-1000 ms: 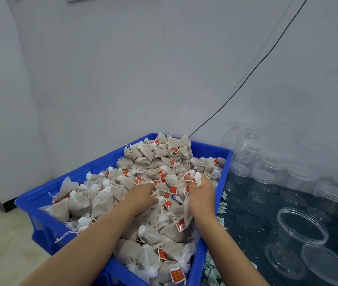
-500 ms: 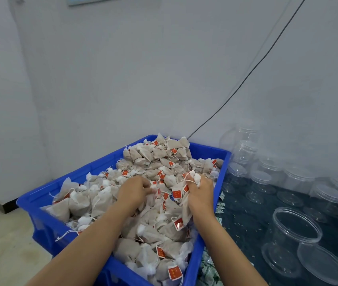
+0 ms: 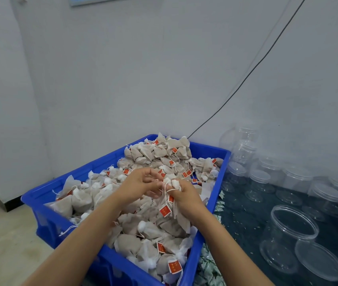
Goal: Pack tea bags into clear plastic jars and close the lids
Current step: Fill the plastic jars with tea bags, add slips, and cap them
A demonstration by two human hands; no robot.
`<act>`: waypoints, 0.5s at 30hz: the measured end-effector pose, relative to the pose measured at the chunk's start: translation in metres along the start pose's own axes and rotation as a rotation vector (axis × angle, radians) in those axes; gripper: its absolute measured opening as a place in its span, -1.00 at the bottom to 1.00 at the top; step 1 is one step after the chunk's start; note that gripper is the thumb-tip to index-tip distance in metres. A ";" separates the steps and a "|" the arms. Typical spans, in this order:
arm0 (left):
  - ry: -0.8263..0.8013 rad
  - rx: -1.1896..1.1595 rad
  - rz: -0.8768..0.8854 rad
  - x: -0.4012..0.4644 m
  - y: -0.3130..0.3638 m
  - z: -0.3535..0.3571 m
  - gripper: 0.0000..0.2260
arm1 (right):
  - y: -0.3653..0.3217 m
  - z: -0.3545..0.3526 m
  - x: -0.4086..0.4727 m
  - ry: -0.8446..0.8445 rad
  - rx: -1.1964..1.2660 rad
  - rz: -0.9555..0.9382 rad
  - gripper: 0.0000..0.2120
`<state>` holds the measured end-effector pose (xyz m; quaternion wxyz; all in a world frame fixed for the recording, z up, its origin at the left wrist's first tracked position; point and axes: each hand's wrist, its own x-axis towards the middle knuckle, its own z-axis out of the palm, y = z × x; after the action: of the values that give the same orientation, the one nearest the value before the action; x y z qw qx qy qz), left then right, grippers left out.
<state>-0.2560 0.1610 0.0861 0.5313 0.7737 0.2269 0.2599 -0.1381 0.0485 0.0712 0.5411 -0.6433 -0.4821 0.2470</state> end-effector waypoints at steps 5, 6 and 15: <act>-0.296 0.738 -0.116 -0.020 0.002 -0.010 -0.86 | 0.003 0.000 0.005 0.139 -0.095 0.030 -0.72; -0.361 0.828 -0.139 -0.025 0.003 -0.010 -0.86 | 0.003 0.000 0.005 0.168 -0.092 0.033 -0.70; -0.436 1.005 -0.248 -0.048 0.014 0.001 -0.72 | -0.005 0.000 -0.001 0.202 -0.043 0.029 -0.73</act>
<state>-0.2907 0.1260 0.0915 0.1584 0.9350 0.2972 -0.1108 -0.1400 0.0471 0.0754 0.5694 -0.6832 -0.4209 0.1785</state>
